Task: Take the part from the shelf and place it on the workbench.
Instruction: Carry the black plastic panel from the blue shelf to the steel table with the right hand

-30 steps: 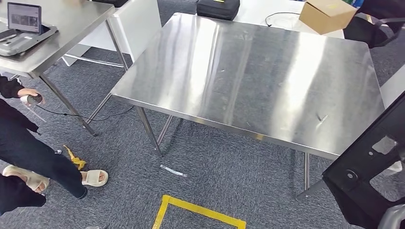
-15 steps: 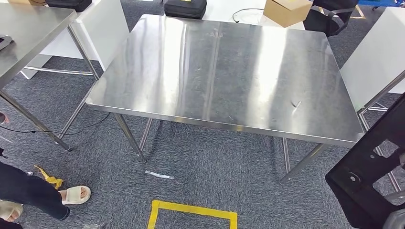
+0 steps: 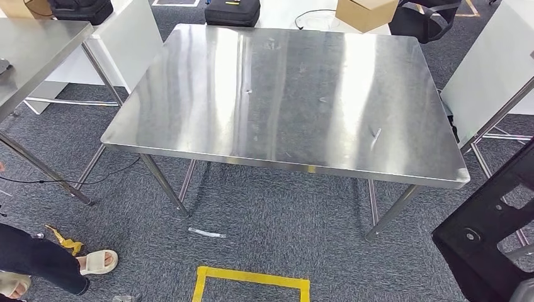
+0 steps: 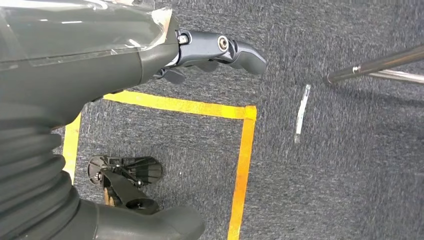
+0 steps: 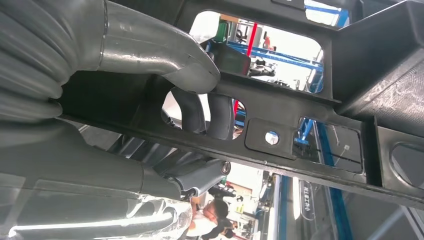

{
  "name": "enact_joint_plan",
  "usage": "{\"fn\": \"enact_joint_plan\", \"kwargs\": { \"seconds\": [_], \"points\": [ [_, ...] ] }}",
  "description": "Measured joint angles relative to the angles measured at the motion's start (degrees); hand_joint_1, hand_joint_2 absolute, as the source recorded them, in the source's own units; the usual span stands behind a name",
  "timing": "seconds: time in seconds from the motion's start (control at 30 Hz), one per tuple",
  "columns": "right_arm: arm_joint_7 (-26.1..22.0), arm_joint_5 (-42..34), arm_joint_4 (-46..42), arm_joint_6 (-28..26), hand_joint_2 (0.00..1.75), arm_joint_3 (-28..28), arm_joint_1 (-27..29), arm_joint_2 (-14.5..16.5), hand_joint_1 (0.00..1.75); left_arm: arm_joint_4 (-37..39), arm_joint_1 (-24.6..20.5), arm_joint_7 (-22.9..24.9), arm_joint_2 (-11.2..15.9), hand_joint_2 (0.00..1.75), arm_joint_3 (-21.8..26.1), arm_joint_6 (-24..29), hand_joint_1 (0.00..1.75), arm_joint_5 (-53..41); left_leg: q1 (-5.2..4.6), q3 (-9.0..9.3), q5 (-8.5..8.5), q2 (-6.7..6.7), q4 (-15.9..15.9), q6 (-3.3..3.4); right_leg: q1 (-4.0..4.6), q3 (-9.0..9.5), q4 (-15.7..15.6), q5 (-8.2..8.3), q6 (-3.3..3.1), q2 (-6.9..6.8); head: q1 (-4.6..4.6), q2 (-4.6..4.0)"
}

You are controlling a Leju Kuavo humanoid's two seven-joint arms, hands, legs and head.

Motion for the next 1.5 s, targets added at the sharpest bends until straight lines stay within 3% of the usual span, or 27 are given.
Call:
{"fn": "enact_joint_plan", "kwargs": {
  "seconds": [0.13,0.3,0.37,0.47,0.5,0.57,0.63,0.67,0.73,0.77,0.8,0.87,0.9,0.97,1.03,1.1,1.13,1.17,1.2,1.27,1.3,1.4,1.47,1.5],
  "points": [
    [-0.2,1.3,0.0,-0.1,1.75,-0.4,-0.2,0.2,1.75,-0.1,0.0,0.1,-0.1,1.75,0.1,-0.4,0.00,-0.4,0.26,0.01,0.06,0.00,-0.2,-1.68,0.20,-0.06,0.0,-0.05,-0.38,-0.01,0.03,0.00],
    [-0.4,2.0,0.0,-0.3,1.75,-1.2,-0.2,0.4,1.75,-0.1,0.0,0.1,-0.2,1.75,0.1,-0.6,0.00,-0.8,0.13,0.01,0.04,0.01,-0.2,-1.89,0.17,-0.04,0.0,-0.04,-0.38,-0.02,0.05,0.00],
    [-0.4,2.3,0.0,-0.3,1.75,-1.3,-0.3,0.4,1.75,-0.1,0.0,0.1,-0.1,1.75,0.1,-0.6,0.00,-1.0,-0.06,-0.03,-0.03,-0.01,-0.1,-1.59,-0.21,0.10,-0.4,0.22,-0.12,-0.02,0.03,0.00],
    [-0.3,2.7,0.0,-0.3,1.75,-1.4,-0.3,0.4,1.75,-0.1,-0.2,0.0,-0.1,1.75,0.1,-0.6,0.00,-1.2,0.25,1.29,1.20,0.06,-2.7,-0.36,-0.25,0.05,-0.4,0.19,0.39,0.01,0.03,0.00],
    [-0.3,2.8,0.1,-0.3,1.75,-1.4,-0.4,0.4,1.75,-0.1,-0.3,0.0,-0.2,1.75,0.1,-0.6,0.00,-1.2,0.51,1.81,1.76,0.14,-3.7,-0.14,-0.20,-0.82,1.4,-0.67,0.35,0.07,0.10,0.00],
    [-0.3,2.8,0.2,-0.3,1.75,-1.4,-0.4,0.3,1.75,-0.1,-0.3,0.0,-0.2,1.75,0.1,-0.6,0.00,-1.2,0.86,2.11,2.14,0.19,-4.4,-0.08,-0.45,-4.27,8.1,-3.41,0.25,0.19,0.25,0.00],
    [-0.3,2.8,0.4,-0.3,1.75,-1.4,-0.4,0.3,1.75,-0.1,-0.3,0.0,-0.3,1.75,0.1,-0.6,0.00,-1.2,1.15,2.09,1.95,0.16,-4.4,-0.47,-1.01,-7.01,13.1,-4.55,0.94,0.20,0.22,0.00],
    [-0.2,2.8,0.5,-0.3,1.75,-1.4,-0.4,0.3,1.75,-0.1,-0.3,0.0,-0.3,1.75,0.1,-0.6,0.00,-1.2,1.40,2.16,1.77,0.13,-4.3,-0.83,-1.37,-6.99,12.7,-3.89,1.67,0.19,0.21,0.00],
    [-0.2,2.9,0.6,-0.3,1.75,-1.4,-0.4,0.3,1.75,-0.1,-0.2,0.0,-0.3,1.75,0.1,-0.6,0.00,-1.2,2.03,2.36,1.08,0.06,-3.6,-2.01,-2.34,-3.97,6.2,-0.93,3.63,-0.06,0.27,0.00],
    [-0.2,2.9,0.7,-0.3,1.75,-1.4,-0.4,0.2,1.75,0.0,-0.2,0.0,-0.2,1.75,0.2,-0.6,0.00,-1.2,2.23,2.19,0.49,0.04,-2.9,-2.82,-2.59,-2.35,3.0,0.12,4.15,-0.05,0.47,0.00],
    [-0.1,3.0,0.9,-0.3,1.75,-1.4,-0.5,0.2,1.75,-0.1,-0.2,0.0,-0.1,1.75,0.3,-0.6,0.00,-1.2,2.26,2.00,-0.11,0.00,-2.2,-3.53,-2.74,-1.22,1.0,0.60,3.98,-0.01,0.54,0.00],
    [0.1,3.1,1.0,-0.3,1.75,-1.4,-0.5,0.2,1.75,-0.1,-0.3,-0.1,0.0,1.75,0.4,-0.6,0.00,-1.2,2.30,1.77,-0.96,-0.02,-1.4,-4.53,-2.55,-0.97,0.8,0.02,2.39,0.38,0.52,0.00],
    [0.1,3.1,1.1,-0.3,1.75,-1.4,-0.4,0.2,1.75,-0.1,-0.3,-0.1,0.0,1.75,0.4,-0.6,0.00,-1.2,2.46,1.89,-1.12,-0.01,-1.4,-4.76,-2.47,-1.05,1.2,-0.27,1.50,0.50,0.29,0.00],
    [0.1,3.2,1.1,-0.3,1.75,-1.4,-0.4,0.2,1.75,-0.1,-0.5,-0.1,-0.1,1.75,0.4,-0.6,0.00,-1.1,2.87,1.59,-2.08,-0.21,-0.2,-4.95,-2.13,-0.91,1.5,-0.66,0.35,0.67,-0.03,0.00],
    [0.1,3.2,1.1,-0.3,1.75,-1.4,-0.4,0.2,1.75,-0.1,-0.6,-0.1,-0.1,1.75,0.4,-0.6,0.00,-1.1,2.73,-1.54,-5.07,-0.75,5.9,-4.57,-1.71,-0.67,1.5,-0.93,-0.49,0.76,-0.32,0.00],
    [0.1,3.2,1.1,-0.3,1.75,-1.4,-0.5,0.3,1.75,-0.1,-0.5,-0.1,-0.1,1.75,0.4,-0.6,0.00,-1.1,2.13,-6.78,-8.04,-1.17,14.5,-3.86,-1.07,-0.52,1.5,-1.25,-1.01,0.83,-0.46,0.00],
    [0.1,3.2,1.1,-0.3,1.75,-1.4,-0.4,0.3,1.75,-0.1,-0.4,-0.1,-0.1,1.75,0.4,-0.6,0.00,-1.1,1.80,-8.74,-8.23,-1.26,17.1,-3.39,-0.72,-0.36,1.5,-1.42,-1.25,0.92,-0.50,0.00],
    [0.1,3.2,1.1,-0.3,1.75,-1.3,-0.5,0.3,1.75,-0.1,-0.3,-0.1,-0.1,1.75,0.4,-0.6,0.00,-1.1,1.42,-9.66,-7.20,-1.32,17.5,-2.75,-0.37,-0.12,1.5,-1.60,-1.51,1.03,-0.49,0.00],
    [0.1,3.2,1.1,-0.3,1.75,-1.3,-0.5,0.3,1.75,-0.1,-0.2,-0.1,-0.1,1.75,0.4,-0.6,0.00,-1.1,0.95,-9.47,-5.15,-1.43,15.7,-1.95,-0.09,0.19,1.5,-1.80,-1.77,1.16,-0.49,0.00],
    [0.1,3.2,1.1,-0.3,1.75,-1.3,-0.5,0.3,1.75,-0.1,-0.1,-0.1,-0.1,1.75,0.5,-0.6,0.00,-1.1,-0.21,-7.06,-0.45,-1.87,8.4,-0.07,0.31,0.70,1.5,-2.26,-2.08,1.39,-0.45,0.00],
    [0.1,3.3,1.1,-0.3,1.75,-1.3,-0.5,0.3,1.75,-0.1,-0.1,-0.1,-0.1,1.75,0.6,-0.6,0.00,-1.1,-0.71,-5.90,0.83,-1.91,5.3,0.51,0.51,0.78,1.5,-2.50,-2.03,1.54,-0.45,0.00],
    [0.2,3.3,1.3,-0.3,1.75,-1.3,-0.5,0.2,1.75,-0.1,-0.1,-0.1,0.0,1.75,0.8,-0.6,0.00,-1.1,-1.48,-4.47,0.88,-1.66,2.0,0.99,0.67,1.12,1.8,-2.38,-1.06,1.71,-0.48,0.00],
    [0.3,3.3,1.4,-0.4,1.75,-1.2,-0.5,0.0,1.75,-0.1,-0.1,-0.1,0.0,1.75,0.8,-0.6,0.00,-1.1,-1.34,-3.03,0.97,-1.66,0.8,1.23,0.62,1.39,3.1,-2.43,-0.38,1.41,-0.55,0.00],
    [0.3,3.4,1.4,-0.4,1.75,-1.2,-0.5,-0.1,1.75,-0.1,-0.1,-0.1,0.0,1.75,0.8,-0.5,0.00,-1.1,-1.21,-2.30,1.02,-1.62,0.5,1.28,0.63,0.81,4.4,-3.26,-0.29,1.26,-0.55,0.00]
  ]
}}
